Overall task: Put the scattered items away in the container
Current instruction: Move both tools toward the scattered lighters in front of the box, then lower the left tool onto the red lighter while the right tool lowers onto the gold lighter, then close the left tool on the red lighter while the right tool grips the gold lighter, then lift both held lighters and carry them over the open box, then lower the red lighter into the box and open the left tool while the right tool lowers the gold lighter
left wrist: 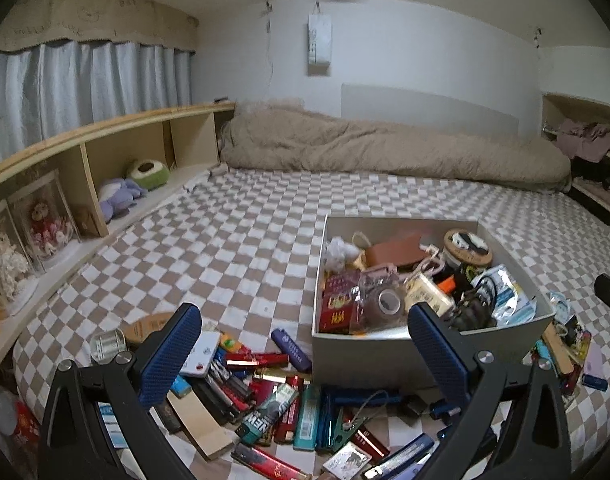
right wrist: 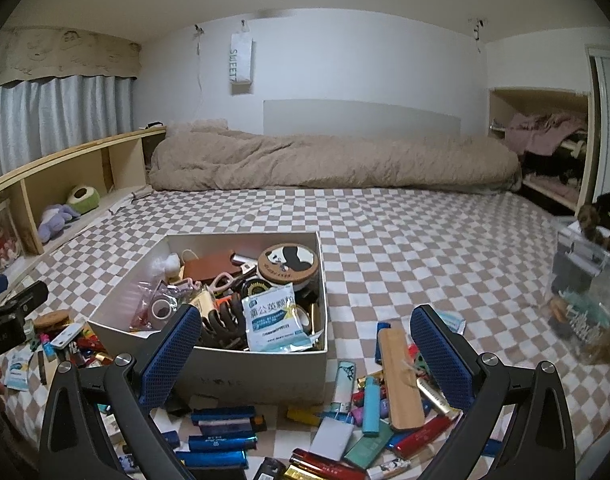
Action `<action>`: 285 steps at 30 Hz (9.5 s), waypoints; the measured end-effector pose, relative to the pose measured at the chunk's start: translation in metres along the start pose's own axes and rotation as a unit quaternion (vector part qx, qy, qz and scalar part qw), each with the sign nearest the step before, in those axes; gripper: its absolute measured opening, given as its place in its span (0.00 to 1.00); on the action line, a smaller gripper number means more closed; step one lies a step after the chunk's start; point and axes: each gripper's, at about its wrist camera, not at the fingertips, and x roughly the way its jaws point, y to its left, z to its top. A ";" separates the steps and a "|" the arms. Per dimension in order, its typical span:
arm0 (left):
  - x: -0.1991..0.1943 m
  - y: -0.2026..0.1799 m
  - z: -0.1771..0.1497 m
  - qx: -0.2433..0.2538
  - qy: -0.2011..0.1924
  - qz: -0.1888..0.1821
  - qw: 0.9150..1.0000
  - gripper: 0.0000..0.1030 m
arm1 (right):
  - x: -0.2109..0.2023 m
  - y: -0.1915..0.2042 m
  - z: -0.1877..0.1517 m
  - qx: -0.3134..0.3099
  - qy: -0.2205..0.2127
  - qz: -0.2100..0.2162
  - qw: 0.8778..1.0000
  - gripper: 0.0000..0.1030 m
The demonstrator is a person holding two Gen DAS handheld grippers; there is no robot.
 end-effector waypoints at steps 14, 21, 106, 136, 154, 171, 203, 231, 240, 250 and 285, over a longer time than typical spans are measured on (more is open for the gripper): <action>0.030 -0.002 -0.039 0.005 0.057 -0.014 0.998 1.00 | 0.034 -0.009 -0.040 0.018 0.041 -0.001 0.999 1.00; 0.037 0.022 -0.065 -0.031 0.081 -0.004 0.996 1.00 | 0.047 -0.013 -0.067 0.022 0.077 -0.027 0.996 1.00; 0.078 0.024 -0.137 0.102 0.201 -0.080 0.971 0.94 | 0.056 -0.028 -0.156 0.067 0.246 -0.024 0.967 0.79; 0.061 0.025 -0.150 0.100 0.187 -0.057 0.976 0.89 | 0.043 -0.009 -0.166 0.002 0.241 -0.032 0.970 0.79; 0.052 0.025 -0.147 0.096 0.196 -0.058 0.974 0.79 | 0.046 -0.002 -0.166 0.009 0.237 -0.023 0.971 0.78; 0.024 0.003 -0.097 0.079 0.131 -0.086 0.984 0.79 | 0.011 -0.003 -0.136 0.025 0.192 0.016 0.981 0.78; 0.002 -0.042 0.037 0.074 -0.014 -0.120 0.990 0.80 | -0.006 0.012 -0.006 0.039 0.037 0.059 0.997 0.78; 0.081 -0.033 0.033 0.024 0.056 -0.120 0.991 0.80 | 0.021 -0.011 0.044 0.087 0.024 0.088 0.992 0.79; 0.112 -0.026 0.016 0.010 0.096 -0.100 0.990 0.80 | 0.037 0.008 0.048 0.076 0.040 0.105 0.991 0.78; 0.124 -0.027 0.011 0.008 0.119 -0.107 0.987 0.80 | 0.055 0.048 0.045 0.040 0.065 0.125 0.989 0.78; 0.112 -0.007 0.010 0.016 0.127 -0.105 0.986 0.93 | 0.101 0.110 0.044 0.005 0.156 0.144 0.977 0.78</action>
